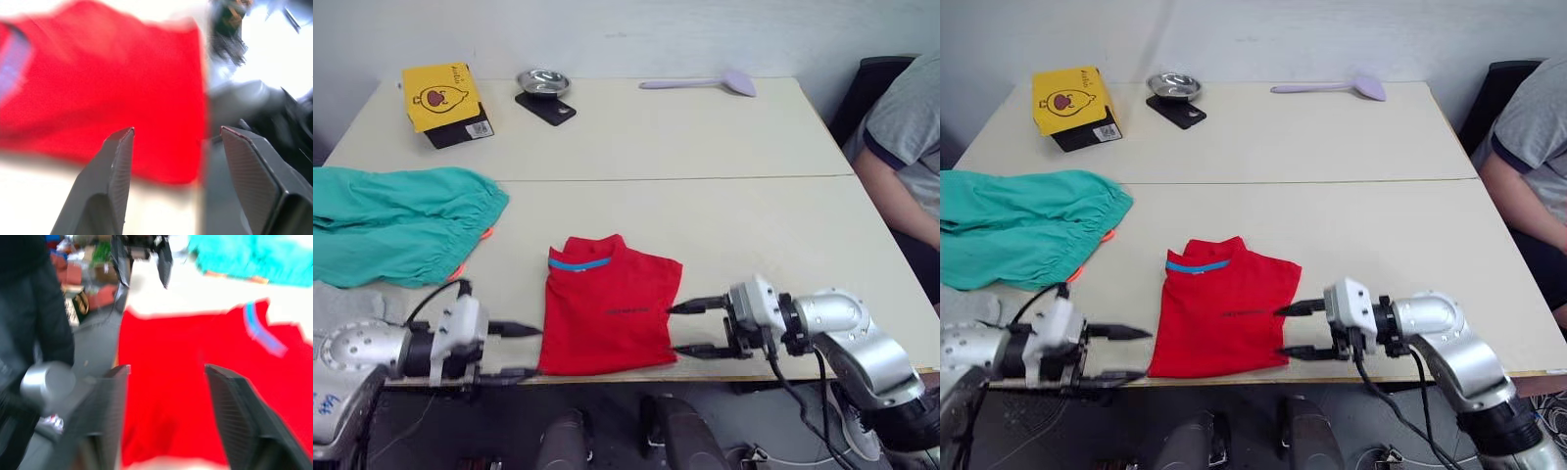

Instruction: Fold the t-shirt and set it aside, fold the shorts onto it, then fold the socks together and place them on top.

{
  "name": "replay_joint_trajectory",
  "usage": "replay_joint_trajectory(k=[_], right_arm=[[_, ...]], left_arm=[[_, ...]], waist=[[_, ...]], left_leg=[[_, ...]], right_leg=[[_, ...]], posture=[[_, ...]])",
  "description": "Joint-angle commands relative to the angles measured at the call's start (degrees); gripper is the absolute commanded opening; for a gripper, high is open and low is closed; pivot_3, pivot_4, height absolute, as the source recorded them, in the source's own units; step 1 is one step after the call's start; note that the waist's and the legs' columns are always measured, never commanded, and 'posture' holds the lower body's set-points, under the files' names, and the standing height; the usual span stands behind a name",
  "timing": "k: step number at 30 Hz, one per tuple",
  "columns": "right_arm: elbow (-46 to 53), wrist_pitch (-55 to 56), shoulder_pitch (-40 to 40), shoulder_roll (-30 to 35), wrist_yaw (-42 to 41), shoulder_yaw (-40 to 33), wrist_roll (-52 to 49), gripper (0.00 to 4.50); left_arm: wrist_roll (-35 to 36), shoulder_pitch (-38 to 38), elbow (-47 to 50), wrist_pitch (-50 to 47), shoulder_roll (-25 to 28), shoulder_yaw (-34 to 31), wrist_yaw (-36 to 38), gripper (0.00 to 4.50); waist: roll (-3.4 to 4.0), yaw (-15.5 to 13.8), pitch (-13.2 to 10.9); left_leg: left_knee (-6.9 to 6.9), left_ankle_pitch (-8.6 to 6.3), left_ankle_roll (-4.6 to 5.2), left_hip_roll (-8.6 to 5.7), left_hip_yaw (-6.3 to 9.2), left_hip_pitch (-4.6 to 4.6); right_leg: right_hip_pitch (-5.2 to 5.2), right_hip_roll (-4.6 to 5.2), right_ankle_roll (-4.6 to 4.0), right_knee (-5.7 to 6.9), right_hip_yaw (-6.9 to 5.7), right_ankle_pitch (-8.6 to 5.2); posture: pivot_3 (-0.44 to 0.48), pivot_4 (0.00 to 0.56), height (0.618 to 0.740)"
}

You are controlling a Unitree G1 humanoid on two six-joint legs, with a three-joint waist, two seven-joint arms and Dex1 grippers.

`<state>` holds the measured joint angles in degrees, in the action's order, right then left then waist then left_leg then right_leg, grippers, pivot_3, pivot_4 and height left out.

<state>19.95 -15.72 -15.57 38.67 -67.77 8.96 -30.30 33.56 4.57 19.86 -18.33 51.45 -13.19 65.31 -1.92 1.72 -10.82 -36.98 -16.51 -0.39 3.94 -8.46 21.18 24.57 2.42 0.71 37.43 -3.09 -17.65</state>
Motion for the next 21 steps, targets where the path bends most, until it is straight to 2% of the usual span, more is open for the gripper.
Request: replay_joint_trajectory(k=[1,4,6,12,17,21], right_arm=[[-5.10,1.41,-5.27,-5.10,3.68,4.33,5.77,1.23],[-14.08,4.89,-10.68,-11.49,8.45,8.47,13.68,0.11],[-19.75,7.48,-13.62,-14.84,9.68,10.39,17.12,0.00],[-33.30,10.73,-17.92,-21.90,15.69,11.57,23.84,0.00],[-37.80,9.55,-17.13,-21.52,19.67,7.56,24.46,0.00],[-39.27,10.72,-15.59,-20.51,20.16,4.78,23.53,0.00]], left_arm=[[-1.81,-8.33,-4.57,-2.22,-5.44,3.43,-7.29,1.74],[-6.70,-13.76,-9.84,-1.44,-9.82,7.70,-10.86,0.70],[-9.68,-15.45,-12.72,0.14,-11.64,9.92,-11.91,0.04],[-13.65,-17.64,-17.17,0.13,-15.37,12.91,-15.31,0.02],[-17.52,-18.06,-19.47,0.32,-18.41,10.59,-24.43,0.02],[-17.60,-17.35,-19.38,1.54,-20.62,8.13,-28.47,0.02]], waist=[[-0.01,-0.09,0.01],[-0.06,0.09,0.05],[-0.06,0.31,0.05],[-0.06,0.29,0.05],[-0.07,0.23,0.06],[-0.08,0.21,0.06]], left_leg=[[0.02,0.00,0.00,-0.02,0.01,-0.03],[-0.04,0.02,-0.04,-0.07,0.01,0.05],[-0.03,0.00,-0.08,-0.07,-0.08,0.08],[-0.07,0.11,-0.36,-0.04,-0.14,0.25],[-0.12,0.11,-0.32,-0.09,-0.13,0.21],[-0.08,0.06,-0.08,-0.10,-0.07,0.00]], right_leg=[[-0.03,0.00,0.01,0.00,0.00,0.00],[0.02,0.00,0.13,0.11,0.00,0.11],[0.09,0.00,0.16,0.13,0.05,0.13],[0.27,0.00,0.10,0.11,0.06,0.07],[0.21,0.09,0.15,0.20,0.06,0.09],[0.03,0.10,0.21,0.23,0.05,0.20]], posture=[[0.000,0.150,0.740],[0.000,0.150,0.740],[0.000,0.150,0.740],[0.000,0.150,0.740],[0.000,0.150,0.740],[0.000,0.150,0.740]])
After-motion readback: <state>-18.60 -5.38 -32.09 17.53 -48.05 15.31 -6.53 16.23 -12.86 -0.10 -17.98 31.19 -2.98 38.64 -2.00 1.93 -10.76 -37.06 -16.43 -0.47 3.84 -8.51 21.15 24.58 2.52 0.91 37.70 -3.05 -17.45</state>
